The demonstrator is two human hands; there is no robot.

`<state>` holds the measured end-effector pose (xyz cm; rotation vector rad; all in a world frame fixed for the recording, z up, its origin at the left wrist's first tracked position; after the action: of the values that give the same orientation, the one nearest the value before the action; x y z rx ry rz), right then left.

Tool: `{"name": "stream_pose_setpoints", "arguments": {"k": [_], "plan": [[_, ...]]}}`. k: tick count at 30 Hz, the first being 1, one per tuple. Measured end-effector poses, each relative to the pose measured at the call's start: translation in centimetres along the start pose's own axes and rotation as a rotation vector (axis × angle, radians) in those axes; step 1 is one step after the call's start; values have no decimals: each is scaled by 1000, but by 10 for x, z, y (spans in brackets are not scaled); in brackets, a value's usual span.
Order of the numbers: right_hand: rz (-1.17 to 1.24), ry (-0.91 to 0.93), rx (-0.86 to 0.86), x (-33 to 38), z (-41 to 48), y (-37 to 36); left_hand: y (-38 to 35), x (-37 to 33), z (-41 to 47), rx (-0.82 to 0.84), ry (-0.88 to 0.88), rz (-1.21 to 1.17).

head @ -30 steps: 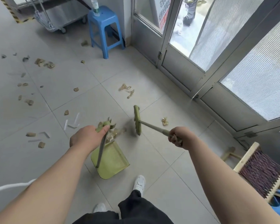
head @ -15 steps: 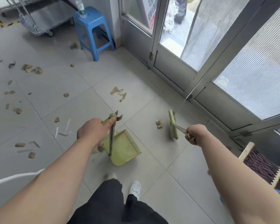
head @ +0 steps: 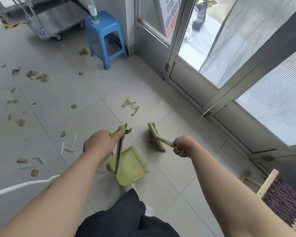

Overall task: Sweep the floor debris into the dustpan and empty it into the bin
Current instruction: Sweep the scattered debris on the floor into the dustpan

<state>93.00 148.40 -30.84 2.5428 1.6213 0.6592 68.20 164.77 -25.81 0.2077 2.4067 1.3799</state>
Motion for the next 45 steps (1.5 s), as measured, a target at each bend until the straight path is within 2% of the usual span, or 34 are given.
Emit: {"name": "stream_pose_setpoints", "arguments": {"k": [6,13,19,26,33,38,43,45], "plan": [[134,-12,43,41,-2,12,43,13,41,-61,30,17],[110,87,-88,92,7,5,71,32,70,-75,92,-1],[-14,135,-158,154,40,-4,85,45,85,-123,179,-48],[-225,173,-146,238,84,-28,95,58,101,-194,349,-68],[-445,187,18,315,92,-77,100,60,108,-216,513,-161],[-583,362,150,331,73,-119,93,66,97,-273,628,-186],[-653,180,102,316,72,-147,85,72,80,-323,708,-243],[-728,196,126,307,68,-156,83,73,74,-325,729,-242]]}}
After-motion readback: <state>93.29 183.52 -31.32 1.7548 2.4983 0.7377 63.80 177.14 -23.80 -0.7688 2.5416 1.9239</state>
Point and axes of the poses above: each hand's wrist, its own z-axis towards the middle knuckle, its own y-axis out of the back of the hand, x = y × z, the point moved 1 cm from there along z, towards the middle knuckle, and after that the axes turned 1 degree about y, right-handed, at the moved point
